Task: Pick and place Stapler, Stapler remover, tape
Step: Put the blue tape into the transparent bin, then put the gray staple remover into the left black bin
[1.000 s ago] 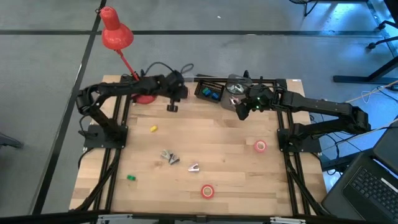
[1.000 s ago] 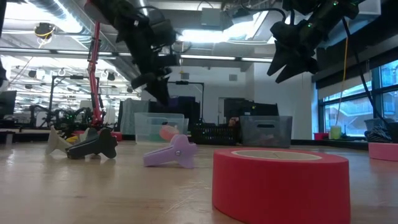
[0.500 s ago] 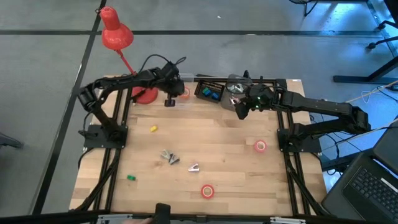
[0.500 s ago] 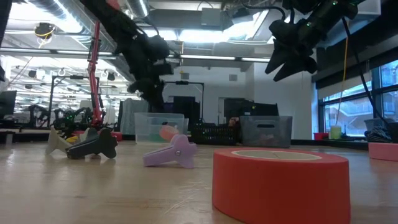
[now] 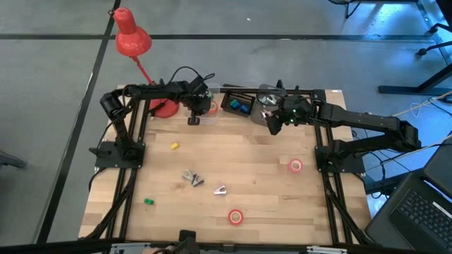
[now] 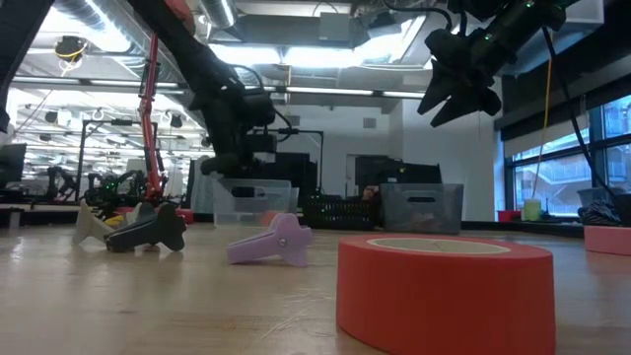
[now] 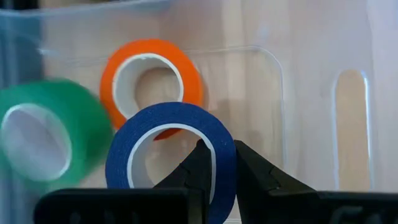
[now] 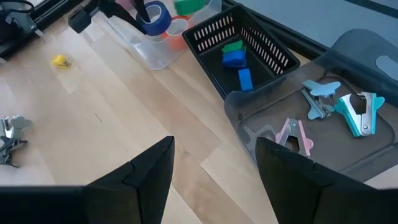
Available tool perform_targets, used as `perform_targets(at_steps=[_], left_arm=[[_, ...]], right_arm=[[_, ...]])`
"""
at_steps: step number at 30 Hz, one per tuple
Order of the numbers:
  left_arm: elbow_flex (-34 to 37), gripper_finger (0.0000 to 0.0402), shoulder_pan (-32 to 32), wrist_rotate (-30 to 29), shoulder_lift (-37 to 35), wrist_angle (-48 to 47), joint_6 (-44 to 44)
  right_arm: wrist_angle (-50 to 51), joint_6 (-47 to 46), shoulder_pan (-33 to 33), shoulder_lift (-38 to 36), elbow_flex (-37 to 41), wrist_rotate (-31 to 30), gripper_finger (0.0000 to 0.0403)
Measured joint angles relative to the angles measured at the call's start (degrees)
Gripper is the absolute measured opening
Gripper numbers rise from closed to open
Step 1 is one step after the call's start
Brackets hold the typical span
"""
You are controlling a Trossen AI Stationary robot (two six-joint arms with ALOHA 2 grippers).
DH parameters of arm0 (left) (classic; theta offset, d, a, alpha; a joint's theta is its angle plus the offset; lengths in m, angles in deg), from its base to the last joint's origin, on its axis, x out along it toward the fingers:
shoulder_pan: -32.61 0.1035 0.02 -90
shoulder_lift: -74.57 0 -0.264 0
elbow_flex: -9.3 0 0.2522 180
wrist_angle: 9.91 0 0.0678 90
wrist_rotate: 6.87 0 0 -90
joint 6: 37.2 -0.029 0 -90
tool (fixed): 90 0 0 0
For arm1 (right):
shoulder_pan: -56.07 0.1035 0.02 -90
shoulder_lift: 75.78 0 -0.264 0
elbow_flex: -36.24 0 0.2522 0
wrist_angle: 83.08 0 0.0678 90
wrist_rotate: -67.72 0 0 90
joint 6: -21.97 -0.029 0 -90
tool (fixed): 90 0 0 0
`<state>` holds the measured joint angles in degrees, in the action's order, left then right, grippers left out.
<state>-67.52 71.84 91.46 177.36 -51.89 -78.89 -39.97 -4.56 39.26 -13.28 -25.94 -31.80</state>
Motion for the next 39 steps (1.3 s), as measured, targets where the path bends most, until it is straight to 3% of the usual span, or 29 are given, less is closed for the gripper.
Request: perform_targets(at_steps=[4,11,16,24,31,36,39], left_arm=[[0.01,0.0048,-0.19,-0.89,0.03,0.12,2.14],[0.21,0.0158,-2.67,-12.01,0.30,-0.03,2.41],[0.10,0.0212,-4.75,-18.09,-0.17,0.05,2.17],[-3.96,0.0241,-7.05,-18.91,-5.99,-2.29,6.13],[-7.19,0.0238,-9.11,-10.85,-16.77,-7.01,14.24],[-5.24,0.0241,-10.89,1.08,-25.40,-11.64,25.13],[-1.37,0.0241,-13.23,5.18,-29.65,-12.98,33.95]], right_arm=[[-0.01,0.00,0.00,0.00,0.00,0.00,0.0226],[-0.03,0.00,0.01,0.00,0.00,0.00,0.0226],[-0.03,0.00,-0.01,0.00,0.00,0.00,0.0226],[0.01,0.02,0.01,0.00,0.00,0.00,0.0226],[0.44,0.14,0.00,0.00,0.00,0.00,0.0226],[0.69,0.20,-0.01,0.00,0.00,0.00,0.0226],[0.69,0.23,0.01,0.00,0.00,0.00,0.0226]])
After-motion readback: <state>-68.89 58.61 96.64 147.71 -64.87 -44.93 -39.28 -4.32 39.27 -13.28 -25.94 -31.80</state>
